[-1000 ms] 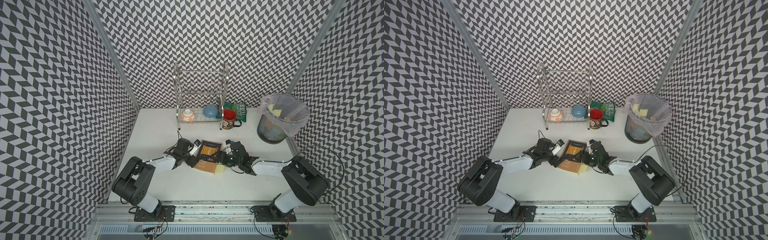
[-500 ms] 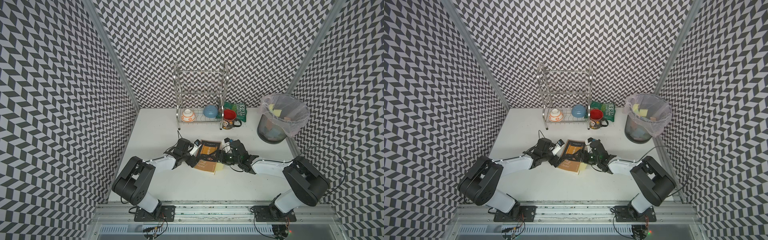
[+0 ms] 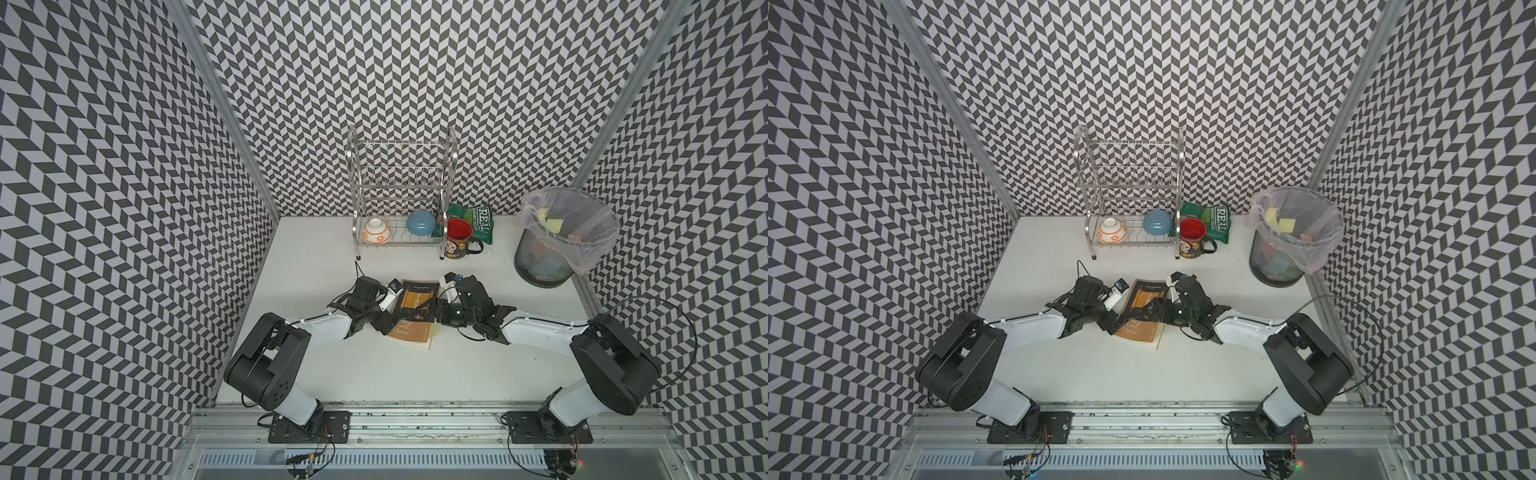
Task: Peel off the used sticky note
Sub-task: Open the book at the center of the board.
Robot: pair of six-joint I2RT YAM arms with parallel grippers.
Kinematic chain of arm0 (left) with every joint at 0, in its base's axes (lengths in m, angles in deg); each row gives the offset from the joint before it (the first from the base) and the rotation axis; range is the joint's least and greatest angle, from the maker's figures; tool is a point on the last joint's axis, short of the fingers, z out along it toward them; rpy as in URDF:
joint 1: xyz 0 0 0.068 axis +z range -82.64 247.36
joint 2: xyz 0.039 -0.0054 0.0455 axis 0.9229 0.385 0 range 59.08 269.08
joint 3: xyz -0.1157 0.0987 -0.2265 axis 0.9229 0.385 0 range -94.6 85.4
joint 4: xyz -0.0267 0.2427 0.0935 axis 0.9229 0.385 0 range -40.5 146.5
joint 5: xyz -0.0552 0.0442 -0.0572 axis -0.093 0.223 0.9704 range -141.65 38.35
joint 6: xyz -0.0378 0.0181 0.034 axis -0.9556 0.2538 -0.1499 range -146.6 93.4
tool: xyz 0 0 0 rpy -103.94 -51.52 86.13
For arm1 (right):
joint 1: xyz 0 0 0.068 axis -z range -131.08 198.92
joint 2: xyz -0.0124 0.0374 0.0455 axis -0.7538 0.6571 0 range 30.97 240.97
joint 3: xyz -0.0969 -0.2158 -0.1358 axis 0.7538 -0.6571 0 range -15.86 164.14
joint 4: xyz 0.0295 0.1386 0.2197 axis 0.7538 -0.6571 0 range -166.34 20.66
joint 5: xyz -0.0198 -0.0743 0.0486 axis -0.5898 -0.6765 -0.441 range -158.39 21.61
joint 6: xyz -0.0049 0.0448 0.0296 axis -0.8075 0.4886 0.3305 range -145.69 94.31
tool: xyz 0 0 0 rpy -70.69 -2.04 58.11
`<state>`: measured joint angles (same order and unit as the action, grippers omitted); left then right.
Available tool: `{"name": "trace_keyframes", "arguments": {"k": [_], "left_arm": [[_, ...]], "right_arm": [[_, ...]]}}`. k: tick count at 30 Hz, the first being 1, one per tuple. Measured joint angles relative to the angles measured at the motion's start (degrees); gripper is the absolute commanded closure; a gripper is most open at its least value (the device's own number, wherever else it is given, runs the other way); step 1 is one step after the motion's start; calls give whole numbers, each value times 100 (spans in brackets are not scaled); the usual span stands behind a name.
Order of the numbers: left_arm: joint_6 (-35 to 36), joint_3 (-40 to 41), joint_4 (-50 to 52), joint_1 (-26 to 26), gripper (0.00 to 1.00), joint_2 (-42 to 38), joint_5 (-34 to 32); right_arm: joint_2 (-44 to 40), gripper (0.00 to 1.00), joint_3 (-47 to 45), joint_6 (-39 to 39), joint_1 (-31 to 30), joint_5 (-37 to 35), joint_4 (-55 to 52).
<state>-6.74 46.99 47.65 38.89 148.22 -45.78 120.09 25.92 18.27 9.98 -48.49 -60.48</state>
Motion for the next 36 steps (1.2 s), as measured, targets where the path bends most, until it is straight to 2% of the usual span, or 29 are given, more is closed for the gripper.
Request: {"name": "trace_keyframes", "arguments": {"k": [8,17,26,32,36], "left_arm": [[2,0,0,0,1,0,0],[0,0,0,0,1,0,0],[2,0,0,0,1,2,0],[0,0,0,0,1,2,2],[7,-2,2,0,0,-2,4]], "right_arm": [[-39,21,232,-221,-55,-278,-433],[-39,21,243,-254,-72,-328,-457],[149,23,-74,11,-70,-46,262],[431,29,-315,247,-72,201,721],[466,42,-319,350,-72,271,850]]}}
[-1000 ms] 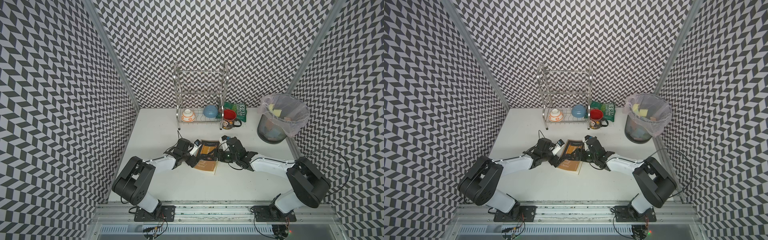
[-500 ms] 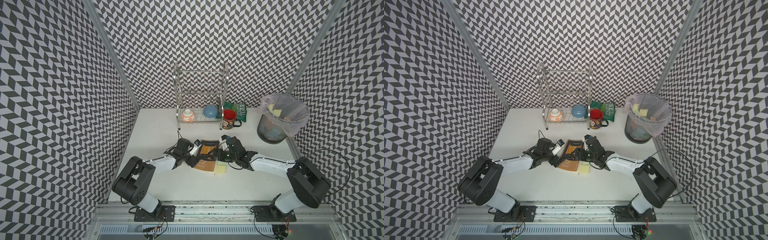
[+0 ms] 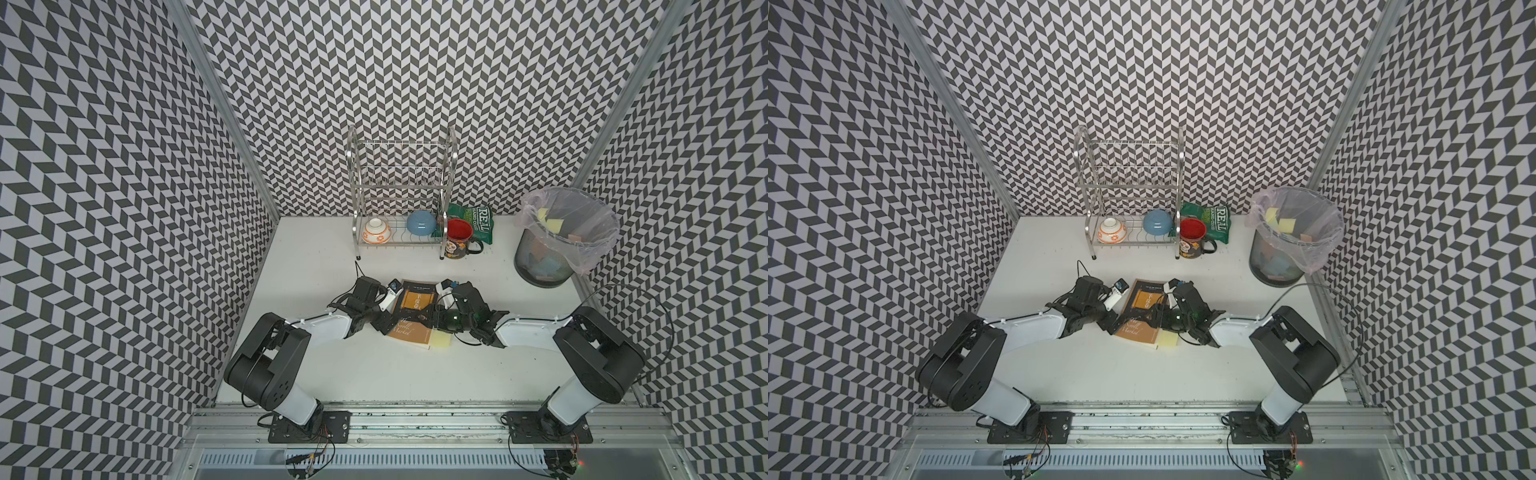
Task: Peel off the used sticky note
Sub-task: Open the book at the center of the board.
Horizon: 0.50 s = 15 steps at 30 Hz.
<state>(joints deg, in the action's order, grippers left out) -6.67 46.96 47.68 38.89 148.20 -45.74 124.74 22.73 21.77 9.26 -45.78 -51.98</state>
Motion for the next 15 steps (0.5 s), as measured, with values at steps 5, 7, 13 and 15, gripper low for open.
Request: {"name": "trace_keyframes", "arguments": {"k": [5,7,13,15], "left_arm": [[181,0,260,0,0,-243,37],[319,0,468,0,0,-531,70],[866,-4,970,-28,0,-1753,531],[994,9,1082,-151,0,-1958,647]], "right_arm": [[-57,50,31,94,0,24,44],[-85,52,96,116,0,33,28],[-87,82,236,201,-2,116,24],[-87,84,236,262,-2,140,22]]}}
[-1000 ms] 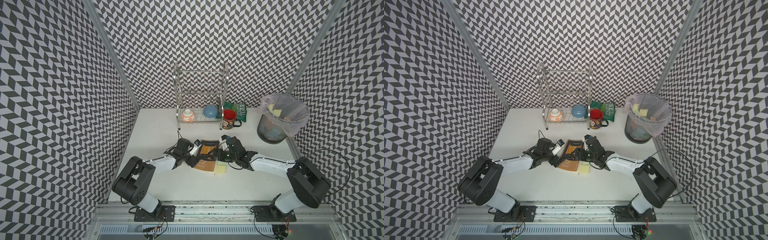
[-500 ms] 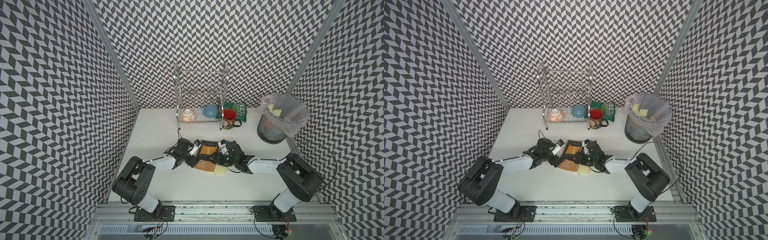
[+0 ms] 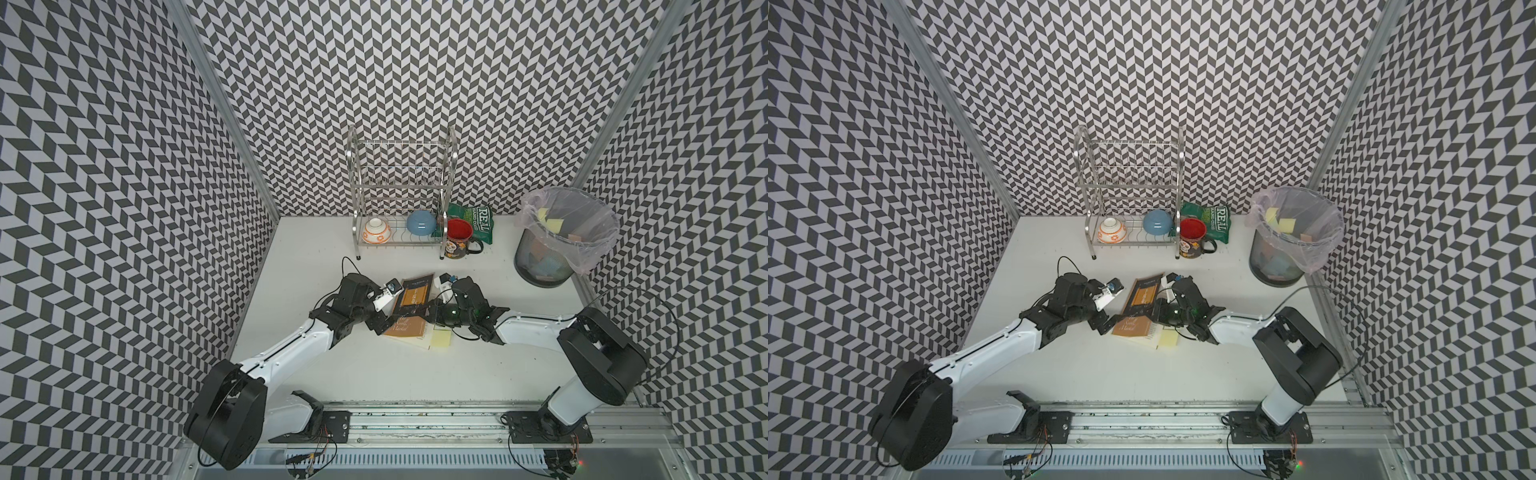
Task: Peel off the used sticky note
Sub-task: Open the book at the center of the board.
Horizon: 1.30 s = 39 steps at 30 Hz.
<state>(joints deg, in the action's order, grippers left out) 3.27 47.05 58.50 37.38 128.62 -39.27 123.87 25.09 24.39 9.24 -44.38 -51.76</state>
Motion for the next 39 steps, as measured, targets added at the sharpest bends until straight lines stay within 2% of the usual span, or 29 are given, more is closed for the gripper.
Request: {"name": "trace_keyframes", "arguments": {"k": [9,17,24,33,39], "left_arm": [[155,758,-101,-1357,0,-175,-422],[157,984,-859,-1829,0,-131,-1150],[107,1150,-1547,-2004,2,319,-1690],[46,1233,-2164,-2105,21,361,-2371],[9,1314,-2297,-2114,32,337,-2444]], "right_arm": [[0,87,42,177,0,20,-7],[0,88,101,339,0,50,-44],[0,88,142,404,-2,70,-72],[0,87,188,426,-2,90,-125],[0,73,216,442,-2,90,-155]]}}
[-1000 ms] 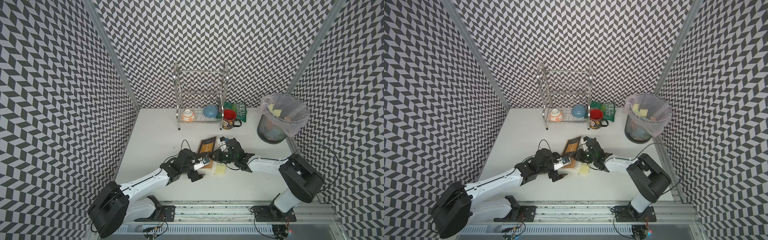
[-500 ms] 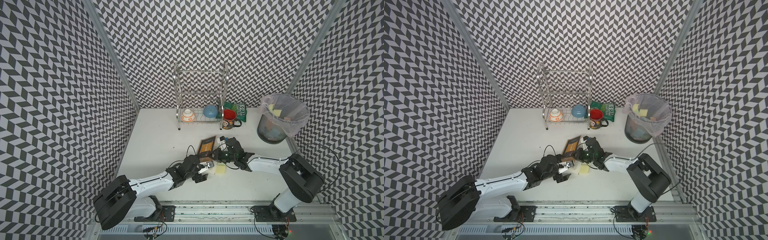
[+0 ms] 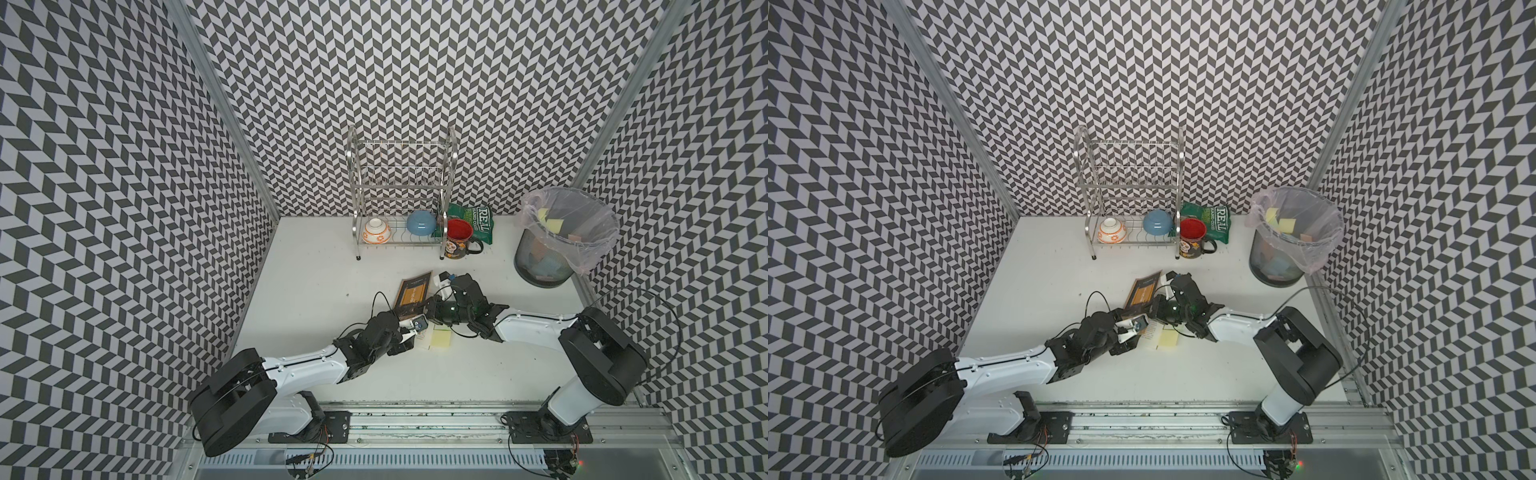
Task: Peel off the used sticky note
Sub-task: Open the book at the center of the board.
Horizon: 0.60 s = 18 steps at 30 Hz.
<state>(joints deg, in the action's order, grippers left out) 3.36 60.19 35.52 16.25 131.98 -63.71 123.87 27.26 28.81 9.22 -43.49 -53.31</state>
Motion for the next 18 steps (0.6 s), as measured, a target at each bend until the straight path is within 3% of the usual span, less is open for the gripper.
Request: {"name": "trace_keyframes", "arguments": {"k": [4,10,13,18], "left_arm": [[-52,46,-9,0,51,-79,0],[-72,63,-28,-2,71,-127,2],[-136,87,-37,-2,88,-127,-9],[-177,94,-37,72,100,-127,24]], "right_arm": [[0,68,87,-33,0,-13,-83],[0,65,105,-46,0,-68,-111],[-2,63,105,-46,0,-101,-122],[-109,59,105,-98,0,-168,-264]]}}
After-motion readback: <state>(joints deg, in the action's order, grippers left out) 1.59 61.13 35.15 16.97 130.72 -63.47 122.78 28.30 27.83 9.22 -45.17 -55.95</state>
